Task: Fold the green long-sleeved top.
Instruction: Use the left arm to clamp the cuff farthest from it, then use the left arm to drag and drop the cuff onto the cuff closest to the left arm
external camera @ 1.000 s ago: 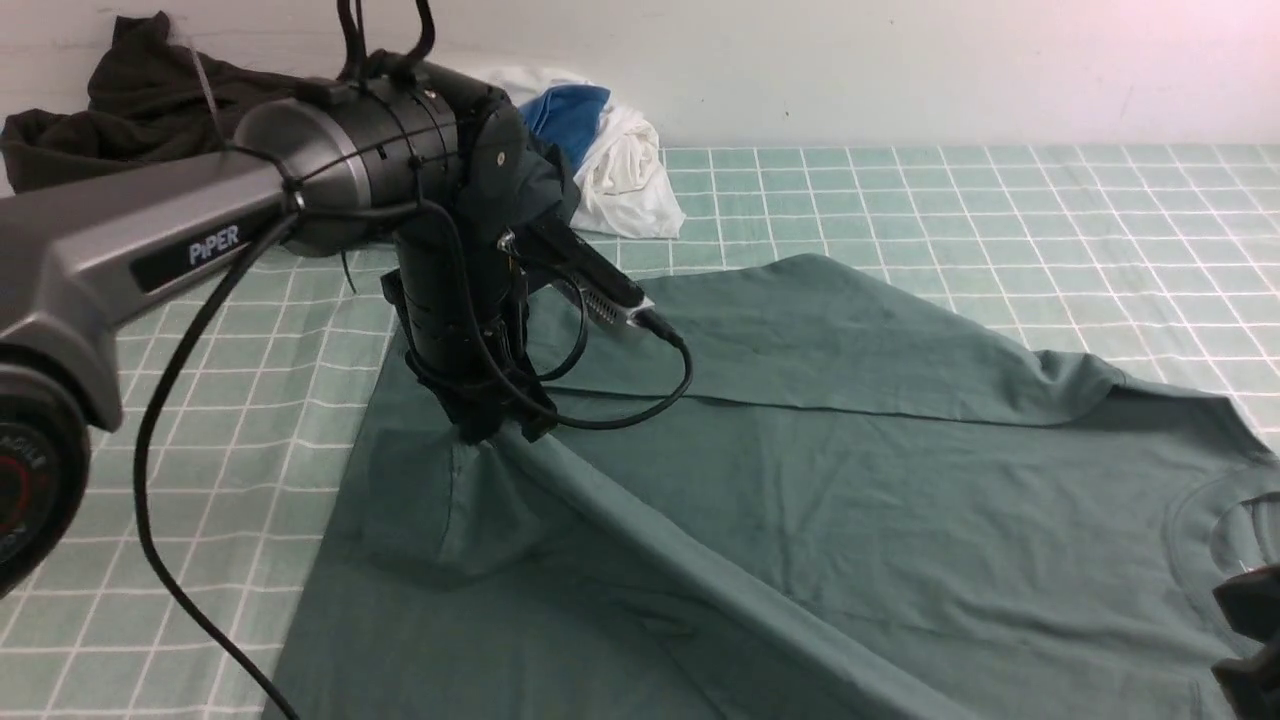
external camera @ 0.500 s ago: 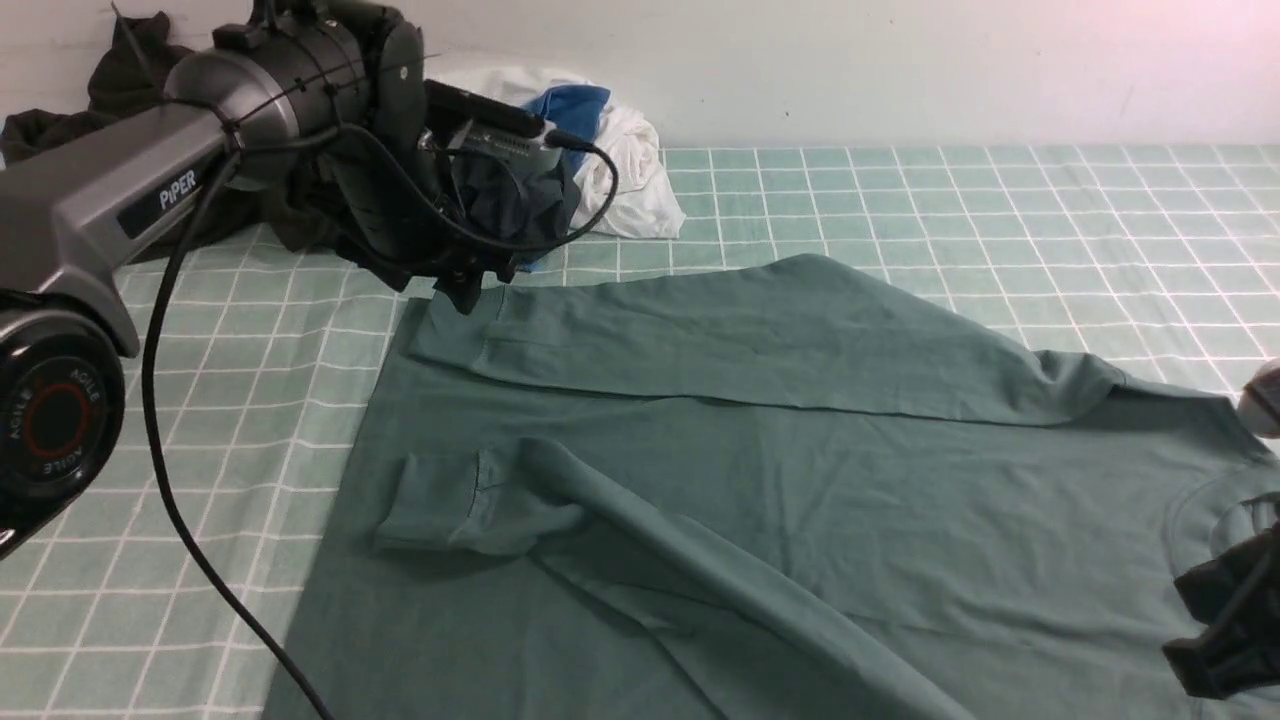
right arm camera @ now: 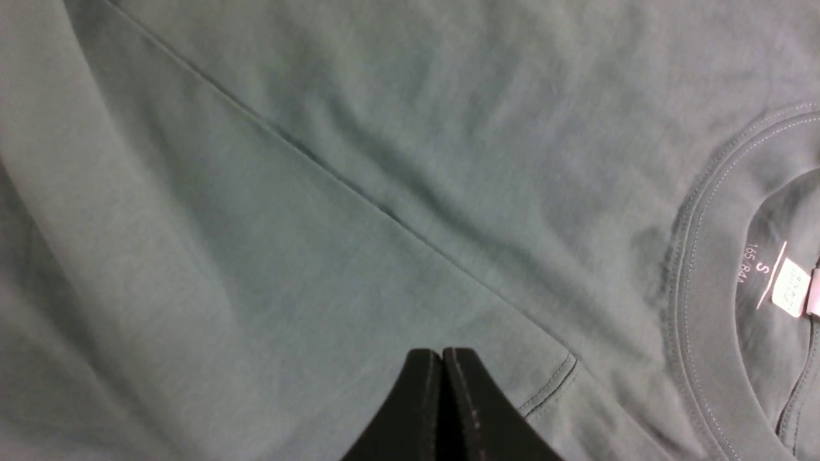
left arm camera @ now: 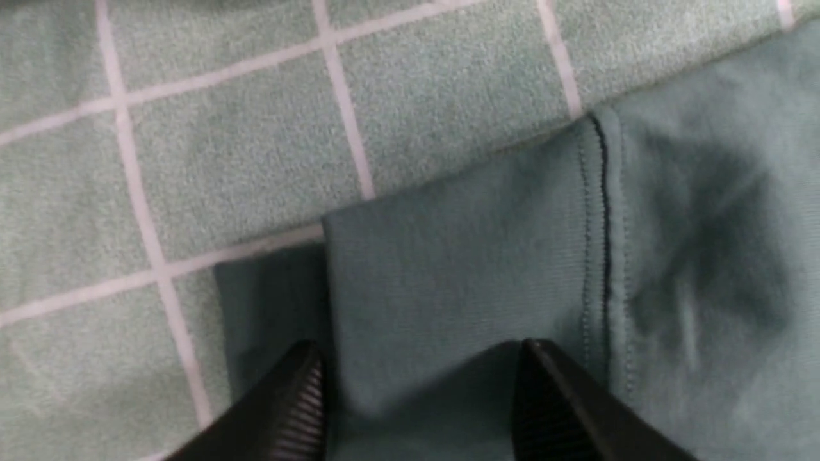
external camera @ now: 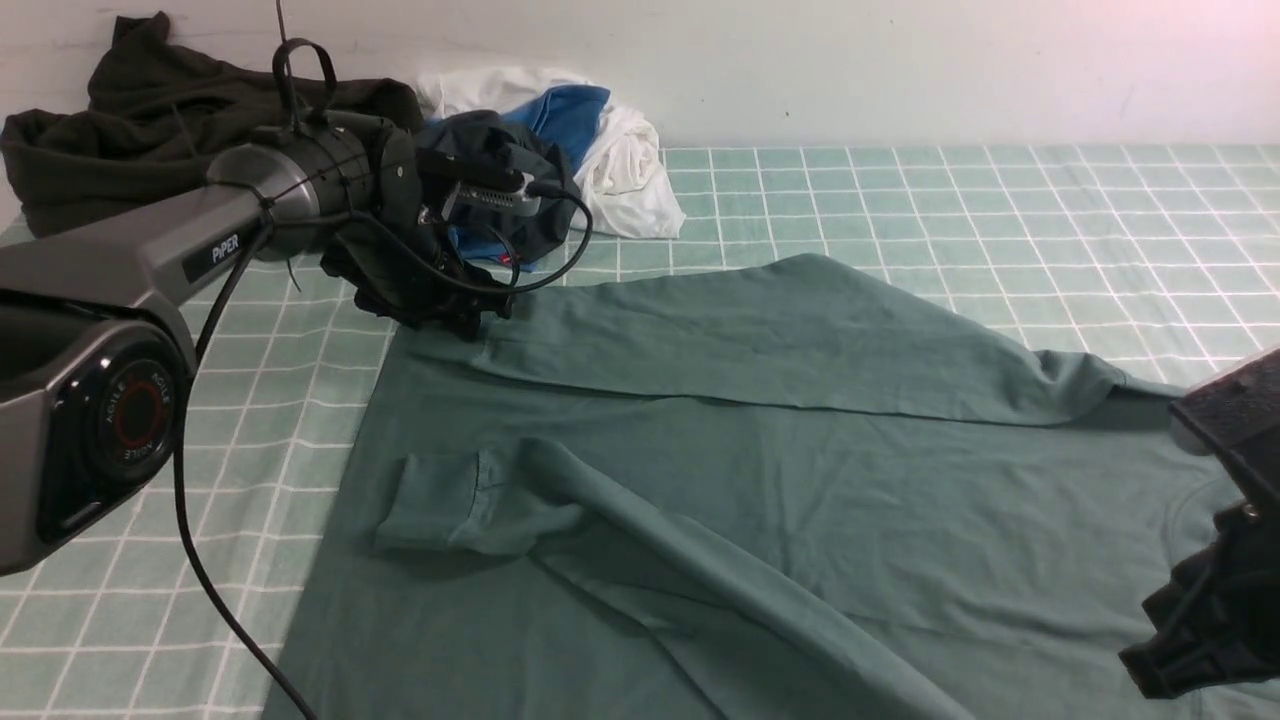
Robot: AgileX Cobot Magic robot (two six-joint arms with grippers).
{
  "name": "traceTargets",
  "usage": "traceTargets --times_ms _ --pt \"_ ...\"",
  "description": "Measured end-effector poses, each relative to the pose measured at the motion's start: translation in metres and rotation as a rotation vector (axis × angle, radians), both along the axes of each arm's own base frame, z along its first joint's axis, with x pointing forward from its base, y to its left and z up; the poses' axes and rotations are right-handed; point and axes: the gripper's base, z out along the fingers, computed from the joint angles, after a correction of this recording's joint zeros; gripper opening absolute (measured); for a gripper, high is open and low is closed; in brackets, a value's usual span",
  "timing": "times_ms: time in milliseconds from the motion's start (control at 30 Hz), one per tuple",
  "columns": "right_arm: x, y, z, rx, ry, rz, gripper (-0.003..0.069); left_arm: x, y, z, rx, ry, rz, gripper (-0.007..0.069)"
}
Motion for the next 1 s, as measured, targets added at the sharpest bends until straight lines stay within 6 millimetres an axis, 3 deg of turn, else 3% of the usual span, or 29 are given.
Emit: traceTargets --times_ms 67,200,267,400,567,733,767,833,900,1000 --pt "0.000 0.000 0.000 0.000 0.000 0.000 -0.0014 0.000 -0.001 0.000 -0.007 0.002 0.001 0.0306" --pt "0.000 0.000 0.000 0.000 -0.001 0.000 -0.0014 -0.002 -0.002 0.002 -0.018 0.016 -0.013 0.0079" --pt "0.000 0.000 0.000 0.001 0.000 -0.002 -0.0014 -0.006 -0.003 0.008 -0.007 0.032 -0.034 0.0039" --pt "0.001 0.000 -0.001 0.000 0.002 -0.002 -0.0014 -0.020 -0.009 0.041 0.007 0.058 -0.068 0.0037" --pt "0.001 0.001 0.000 0.005 -0.002 -0.002 -0.0014 -0.054 -0.030 0.117 0.010 0.014 -0.152 0.0037" --pt "-0.002 0.001 0.005 0.041 -0.021 -0.011 -0.0014 -0.112 -0.039 0.204 -0.113 -0.035 -0.200 0.0037" --pt "-0.003 0.001 0.006 0.043 -0.024 -0.011 -0.0014 -0.115 -0.038 0.207 -0.117 -0.031 -0.202 0.0037" --pt "-0.009 0.000 0.015 0.067 -0.071 -0.010 -0.0014 -0.151 -0.031 0.234 -0.169 -0.036 -0.206 0.0037" --pt "-0.011 0.000 0.018 0.073 -0.085 -0.007 -0.0014 -0.160 -0.028 0.235 -0.174 -0.026 -0.203 0.0037" --pt "-0.020 0.000 0.028 0.091 -0.134 0.015 -0.0014 -0.197 -0.017 0.221 -0.171 0.050 -0.177 0.0037"
